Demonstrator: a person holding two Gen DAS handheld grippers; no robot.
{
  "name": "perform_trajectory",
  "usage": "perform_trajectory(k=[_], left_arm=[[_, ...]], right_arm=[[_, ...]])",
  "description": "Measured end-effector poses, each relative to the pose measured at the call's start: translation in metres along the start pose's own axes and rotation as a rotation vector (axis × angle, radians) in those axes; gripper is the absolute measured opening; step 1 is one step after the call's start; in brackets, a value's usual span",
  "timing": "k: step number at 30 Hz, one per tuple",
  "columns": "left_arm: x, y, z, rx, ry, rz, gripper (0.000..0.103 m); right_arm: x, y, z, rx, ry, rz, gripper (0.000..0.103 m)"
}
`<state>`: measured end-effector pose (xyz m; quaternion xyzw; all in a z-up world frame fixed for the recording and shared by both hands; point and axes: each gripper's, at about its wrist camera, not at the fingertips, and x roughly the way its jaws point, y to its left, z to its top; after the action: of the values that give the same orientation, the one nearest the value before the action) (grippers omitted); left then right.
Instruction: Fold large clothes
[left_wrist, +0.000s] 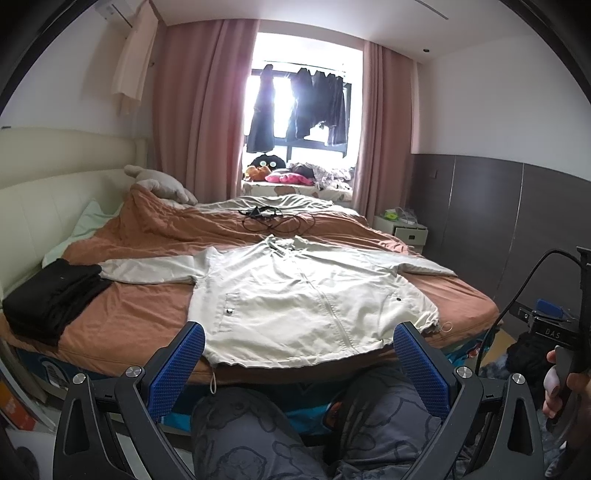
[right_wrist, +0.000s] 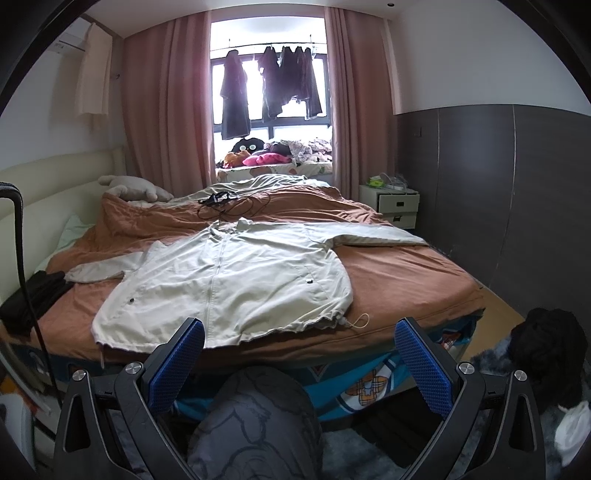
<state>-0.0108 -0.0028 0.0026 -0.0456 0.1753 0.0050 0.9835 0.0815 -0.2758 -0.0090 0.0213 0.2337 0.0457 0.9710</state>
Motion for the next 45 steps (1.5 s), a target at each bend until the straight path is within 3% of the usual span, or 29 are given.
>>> perform_trajectory(k=[45], left_arm=[[-0.0021,0.0015,-0.0037,-0.003,0.003,-0.004,0.102]], right_arm=[[0.0043,-0.0006,-0.0072,0.0,0.011,-0.004,0.103]])
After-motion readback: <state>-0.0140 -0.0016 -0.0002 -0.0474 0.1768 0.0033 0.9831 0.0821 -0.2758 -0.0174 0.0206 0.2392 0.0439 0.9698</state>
